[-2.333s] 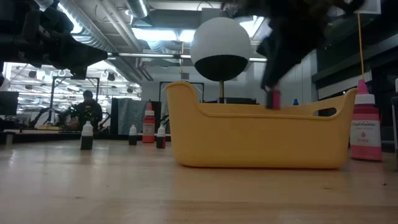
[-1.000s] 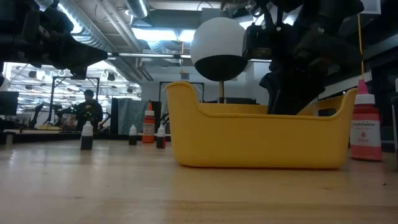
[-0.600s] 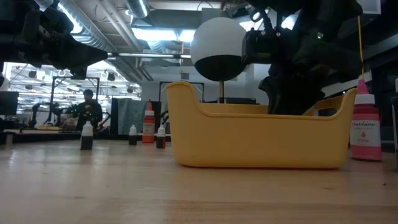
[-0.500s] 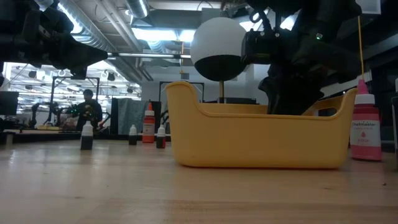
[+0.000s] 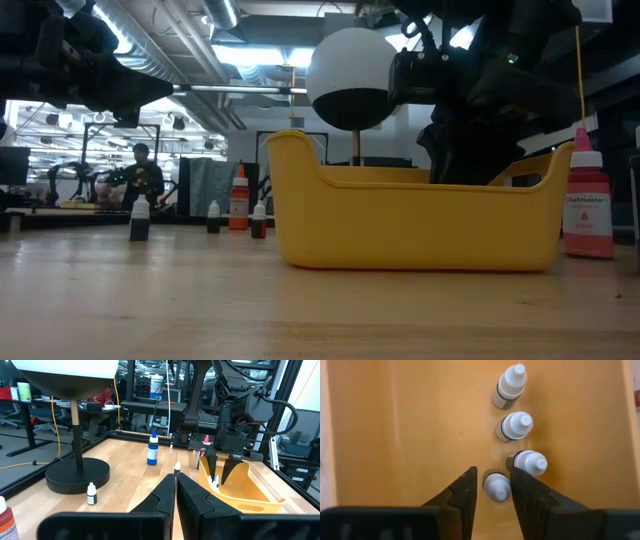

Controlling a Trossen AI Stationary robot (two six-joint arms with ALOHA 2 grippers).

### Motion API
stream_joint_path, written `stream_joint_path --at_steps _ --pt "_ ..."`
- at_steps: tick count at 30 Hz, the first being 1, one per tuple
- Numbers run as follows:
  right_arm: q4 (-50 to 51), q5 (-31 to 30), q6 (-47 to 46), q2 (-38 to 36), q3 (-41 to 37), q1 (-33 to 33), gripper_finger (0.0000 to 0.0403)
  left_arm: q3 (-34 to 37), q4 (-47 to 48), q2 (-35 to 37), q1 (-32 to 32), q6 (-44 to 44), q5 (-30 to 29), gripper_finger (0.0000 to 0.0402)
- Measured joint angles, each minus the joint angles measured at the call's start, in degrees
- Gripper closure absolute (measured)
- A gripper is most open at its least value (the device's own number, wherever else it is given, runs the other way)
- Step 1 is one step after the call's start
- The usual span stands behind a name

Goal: Pick & Place food coloring
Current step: Put the small pink food coloring bottle into the yellow bin

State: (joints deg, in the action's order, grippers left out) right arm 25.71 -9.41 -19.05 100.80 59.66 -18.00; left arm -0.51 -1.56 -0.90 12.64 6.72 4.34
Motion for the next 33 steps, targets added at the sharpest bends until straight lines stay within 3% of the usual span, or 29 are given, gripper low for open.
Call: stream_joint_path --at_steps 14,21,33 --pt "6.28 1.53 -0.01 -0.30 5.30 -0.04 0.0280 0.00 0.02 0.00 0.00 0.00 -0.02 0.0389" --pt "14.96 1.51 3.28 -0.30 14.04 -0.07 0.0280 0.00 0.04 0.00 0.00 0.02 -0.02 0.0391" --pt "15.15 4.52 16.02 -0.14 28.86 5.44 0.0280 0.00 0.04 0.00 -0.02 0.00 -0.02 0.0393"
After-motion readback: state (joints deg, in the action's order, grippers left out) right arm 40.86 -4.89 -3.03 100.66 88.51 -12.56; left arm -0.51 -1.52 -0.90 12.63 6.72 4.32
